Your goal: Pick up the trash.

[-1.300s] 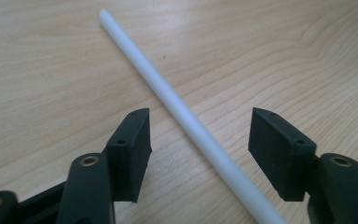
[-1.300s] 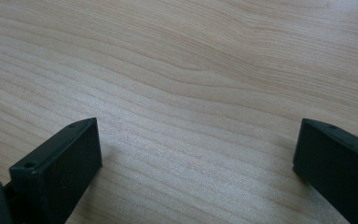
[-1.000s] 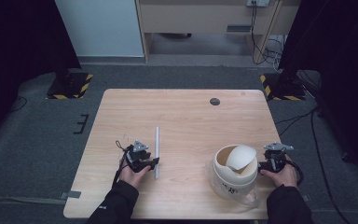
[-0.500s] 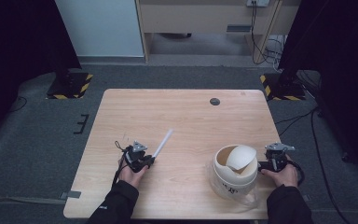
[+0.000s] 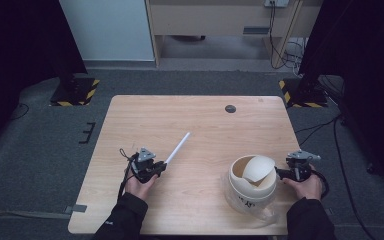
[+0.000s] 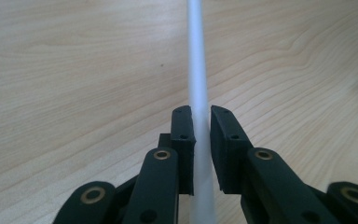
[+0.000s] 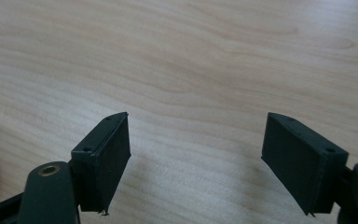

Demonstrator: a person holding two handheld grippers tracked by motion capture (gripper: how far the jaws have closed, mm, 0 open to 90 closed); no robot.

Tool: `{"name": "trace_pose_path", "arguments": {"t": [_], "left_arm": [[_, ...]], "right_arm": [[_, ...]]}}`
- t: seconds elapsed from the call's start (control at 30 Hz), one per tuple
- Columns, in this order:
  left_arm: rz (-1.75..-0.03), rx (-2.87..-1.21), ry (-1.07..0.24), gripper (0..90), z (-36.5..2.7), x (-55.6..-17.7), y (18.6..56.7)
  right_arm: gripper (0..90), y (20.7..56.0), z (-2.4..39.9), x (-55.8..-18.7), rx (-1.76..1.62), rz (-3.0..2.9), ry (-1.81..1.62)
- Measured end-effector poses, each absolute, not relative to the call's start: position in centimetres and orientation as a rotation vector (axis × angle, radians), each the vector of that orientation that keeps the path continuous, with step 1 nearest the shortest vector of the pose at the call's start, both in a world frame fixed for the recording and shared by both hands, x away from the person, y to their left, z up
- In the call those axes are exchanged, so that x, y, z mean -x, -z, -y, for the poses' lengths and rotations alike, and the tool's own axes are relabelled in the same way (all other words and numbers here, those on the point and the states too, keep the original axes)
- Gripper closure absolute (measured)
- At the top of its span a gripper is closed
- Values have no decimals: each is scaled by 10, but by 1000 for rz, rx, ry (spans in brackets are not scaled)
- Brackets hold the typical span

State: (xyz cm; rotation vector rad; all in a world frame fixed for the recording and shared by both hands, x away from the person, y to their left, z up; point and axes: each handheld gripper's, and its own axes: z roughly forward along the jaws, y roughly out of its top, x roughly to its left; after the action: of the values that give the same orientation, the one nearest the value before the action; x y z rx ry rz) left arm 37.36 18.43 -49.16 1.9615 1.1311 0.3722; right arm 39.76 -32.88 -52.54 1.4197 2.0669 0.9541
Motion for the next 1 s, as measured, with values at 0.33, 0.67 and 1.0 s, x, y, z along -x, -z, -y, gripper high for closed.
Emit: {"name": "trace_pose_path", "arguments": {"t": [0.33,0.67,1.0], "left_arm": [[-971,-1825,-457,792,-182,-353,448],[-860,-1725,-495,793,-174,-339,415],[-774,-1666,-497,793,-164,-327,393]], "right_arm": [[239,495,333,-396,-1385,-1894,-1086],[256,447,331,-389,-1305,-1714,-1280],[236,401,315,-379,-1201,-1665,-1441]]}}
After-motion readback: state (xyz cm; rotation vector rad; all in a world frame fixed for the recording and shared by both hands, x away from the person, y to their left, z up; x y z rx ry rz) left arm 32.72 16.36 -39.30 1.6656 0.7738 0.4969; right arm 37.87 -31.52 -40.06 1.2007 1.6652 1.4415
